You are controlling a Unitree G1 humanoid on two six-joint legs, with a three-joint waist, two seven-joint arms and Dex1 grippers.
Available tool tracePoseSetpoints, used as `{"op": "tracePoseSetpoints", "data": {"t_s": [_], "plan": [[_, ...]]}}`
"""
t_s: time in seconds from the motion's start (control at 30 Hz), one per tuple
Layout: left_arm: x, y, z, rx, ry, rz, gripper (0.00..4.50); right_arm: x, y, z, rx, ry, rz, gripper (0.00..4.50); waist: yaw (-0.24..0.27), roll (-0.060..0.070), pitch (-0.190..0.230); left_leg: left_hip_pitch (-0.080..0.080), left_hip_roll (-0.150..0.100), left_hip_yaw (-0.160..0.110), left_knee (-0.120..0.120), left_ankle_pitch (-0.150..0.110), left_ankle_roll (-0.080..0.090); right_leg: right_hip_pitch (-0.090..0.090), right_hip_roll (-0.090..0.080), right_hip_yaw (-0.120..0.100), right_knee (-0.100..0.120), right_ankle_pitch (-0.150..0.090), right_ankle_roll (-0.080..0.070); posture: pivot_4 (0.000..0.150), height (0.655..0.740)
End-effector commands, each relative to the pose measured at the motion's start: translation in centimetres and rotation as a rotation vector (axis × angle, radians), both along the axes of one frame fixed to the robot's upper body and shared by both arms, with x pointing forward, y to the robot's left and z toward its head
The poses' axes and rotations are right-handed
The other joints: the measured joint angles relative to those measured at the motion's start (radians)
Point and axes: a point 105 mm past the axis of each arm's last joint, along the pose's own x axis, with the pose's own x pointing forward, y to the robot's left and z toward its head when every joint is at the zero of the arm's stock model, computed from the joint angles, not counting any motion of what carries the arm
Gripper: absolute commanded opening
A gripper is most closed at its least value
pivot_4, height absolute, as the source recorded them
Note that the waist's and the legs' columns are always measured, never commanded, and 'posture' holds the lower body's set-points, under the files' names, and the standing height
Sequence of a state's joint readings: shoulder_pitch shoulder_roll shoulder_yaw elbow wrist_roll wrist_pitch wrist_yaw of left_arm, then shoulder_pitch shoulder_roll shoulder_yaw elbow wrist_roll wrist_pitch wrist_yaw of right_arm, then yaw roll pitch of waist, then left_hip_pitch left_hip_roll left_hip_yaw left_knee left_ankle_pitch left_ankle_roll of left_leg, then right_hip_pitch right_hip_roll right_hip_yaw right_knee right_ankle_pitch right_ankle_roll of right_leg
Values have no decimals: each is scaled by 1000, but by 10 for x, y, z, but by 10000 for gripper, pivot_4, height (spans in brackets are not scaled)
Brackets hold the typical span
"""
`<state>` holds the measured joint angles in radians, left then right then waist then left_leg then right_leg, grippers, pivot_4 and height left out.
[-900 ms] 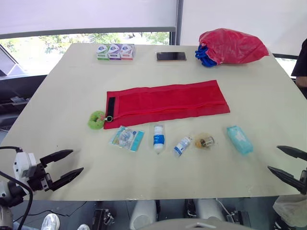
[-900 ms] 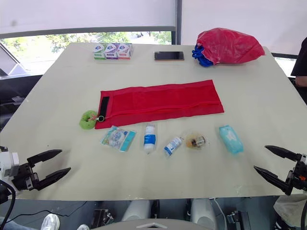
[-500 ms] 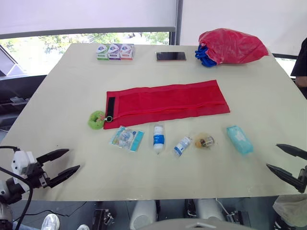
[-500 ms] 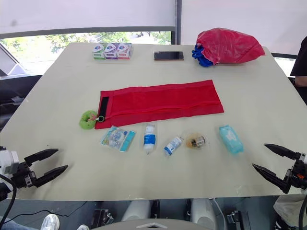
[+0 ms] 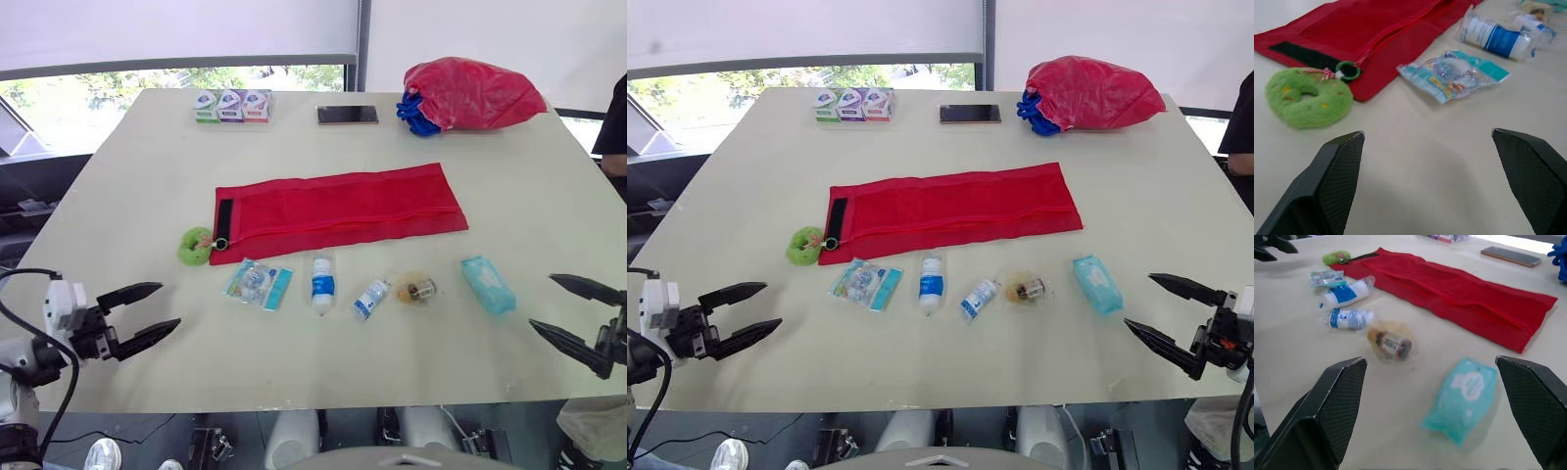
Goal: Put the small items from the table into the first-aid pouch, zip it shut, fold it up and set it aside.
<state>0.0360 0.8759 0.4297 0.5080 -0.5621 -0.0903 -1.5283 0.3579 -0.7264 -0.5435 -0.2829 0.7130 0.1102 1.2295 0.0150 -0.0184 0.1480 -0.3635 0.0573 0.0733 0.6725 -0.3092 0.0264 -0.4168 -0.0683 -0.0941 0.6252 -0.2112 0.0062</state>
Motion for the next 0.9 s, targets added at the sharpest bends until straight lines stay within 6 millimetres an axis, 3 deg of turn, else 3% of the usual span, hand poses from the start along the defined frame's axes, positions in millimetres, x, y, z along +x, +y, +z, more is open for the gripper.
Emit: {"op": "tracePoseSetpoints", "data": {"t_s": [0.03, 0.23, 0.33, 0.67, 0.77, 0.9], "plan": [[15, -16, 10, -14, 42, -21, 44339, 4, 28, 19, 17, -58, 81, 45000, 0, -1, 0, 0, 0, 0, 0, 0, 0, 0, 1, 0, 0, 0, 0, 1500, 7400], [48, -62, 16, -4, 148, -33, 44339, 11, 72, 41, 51, -99, 196, 45000, 3, -2, 0, 0, -1, -1, 1, 0, 0, 1, 4, 1, 0, 0, 0, 1500, 7400], [56, -79, 15, -12, 198, -49, 44339, 14, 91, 46, 42, -99, 232, 45000, 1, -2, 1, 0, -1, -1, 1, 0, 0, 1, 5, 2, 0, 1, 2, 1500, 7400], [57, -91, 10, 8, 288, -71, 44339, 17, 128, 63, 38, -153, 303, 45000, 2, -3, 1, 0, -1, -1, 0, 0, 0, 1, 7, 3, 0, 1, 1, 1500, 7400], [56, -93, 14, 1, 296, -71, 30868, 19, 129, 65, 38, -153, 305, 45000, 4, -4, 1, 0, -2, -2, 0, 0, 0, 1, 6, 3, 0, 0, 0, 1500, 7400], [54, -97, 19, -8, 302, -72, 9409, 20, 129, 65, 34, -150, 311, 45000, 1, -4, 1, -1, -2, -1, 0, 0, 0, 1, 6, 3, 0, 1, 1, 1500, 7400]]}}
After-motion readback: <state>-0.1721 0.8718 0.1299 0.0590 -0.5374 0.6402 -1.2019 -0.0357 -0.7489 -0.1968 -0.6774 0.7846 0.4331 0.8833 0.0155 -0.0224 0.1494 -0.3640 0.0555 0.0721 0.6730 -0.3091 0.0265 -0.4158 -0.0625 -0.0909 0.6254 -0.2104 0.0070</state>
